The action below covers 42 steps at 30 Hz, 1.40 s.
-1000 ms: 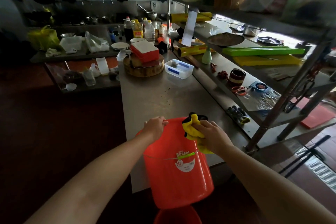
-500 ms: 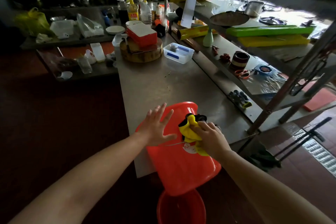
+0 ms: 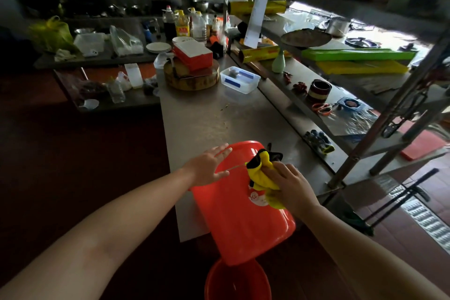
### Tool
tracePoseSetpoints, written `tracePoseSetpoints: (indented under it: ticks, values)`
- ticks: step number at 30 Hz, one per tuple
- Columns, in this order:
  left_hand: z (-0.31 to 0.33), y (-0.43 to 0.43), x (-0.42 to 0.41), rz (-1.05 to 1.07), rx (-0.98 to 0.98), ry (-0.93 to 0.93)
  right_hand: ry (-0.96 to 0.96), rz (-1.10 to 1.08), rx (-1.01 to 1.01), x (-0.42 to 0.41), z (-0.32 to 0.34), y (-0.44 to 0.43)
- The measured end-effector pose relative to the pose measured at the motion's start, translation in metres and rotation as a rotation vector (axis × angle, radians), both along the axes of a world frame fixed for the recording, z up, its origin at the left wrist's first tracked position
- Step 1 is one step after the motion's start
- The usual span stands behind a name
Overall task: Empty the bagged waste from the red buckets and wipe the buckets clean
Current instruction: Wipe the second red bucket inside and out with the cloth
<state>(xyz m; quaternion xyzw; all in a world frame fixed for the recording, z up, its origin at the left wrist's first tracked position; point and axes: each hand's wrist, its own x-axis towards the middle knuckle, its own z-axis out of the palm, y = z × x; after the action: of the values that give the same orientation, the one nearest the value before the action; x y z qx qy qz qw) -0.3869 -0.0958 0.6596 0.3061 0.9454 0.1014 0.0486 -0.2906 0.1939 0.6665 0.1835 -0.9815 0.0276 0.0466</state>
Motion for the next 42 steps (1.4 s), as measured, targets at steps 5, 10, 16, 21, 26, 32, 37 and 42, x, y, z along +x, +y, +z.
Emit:
tracePoseSetpoints:
  ticks: [5,10,16,21,26,32,37,42]
  values:
    - [0.012,0.006,-0.009,0.033,0.153,-0.010,0.027,0.015,0.007,0.001,-0.009,-0.004]
    - [0.011,0.006,-0.012,0.077,0.065,0.088,-0.120,-0.044,0.075,-0.019,-0.015,-0.024]
    - [0.004,-0.001,-0.038,0.189,-0.037,0.209,-0.207,-0.066,0.087,-0.052,-0.013,-0.040]
    - [0.005,-0.009,-0.061,0.372,-0.137,0.109,-0.216,-0.035,0.108,-0.068,-0.017,-0.050]
    - [-0.004,-0.001,-0.054,0.500,-0.203,0.122,-0.173,-0.050,0.097,-0.065,-0.023,-0.057]
    - [-0.027,-0.005,-0.024,0.364,-0.099,0.072,-0.168,-0.067,0.053,-0.063,-0.020,-0.049]
    - [-0.027,-0.018,-0.026,0.298,-0.002,0.098,-0.071,-0.200,-0.015,-0.065,-0.012,-0.053]
    - [-0.019,-0.016,-0.036,0.115,0.128,0.067,-0.067,-0.180,-0.090,-0.077,-0.011,-0.078]
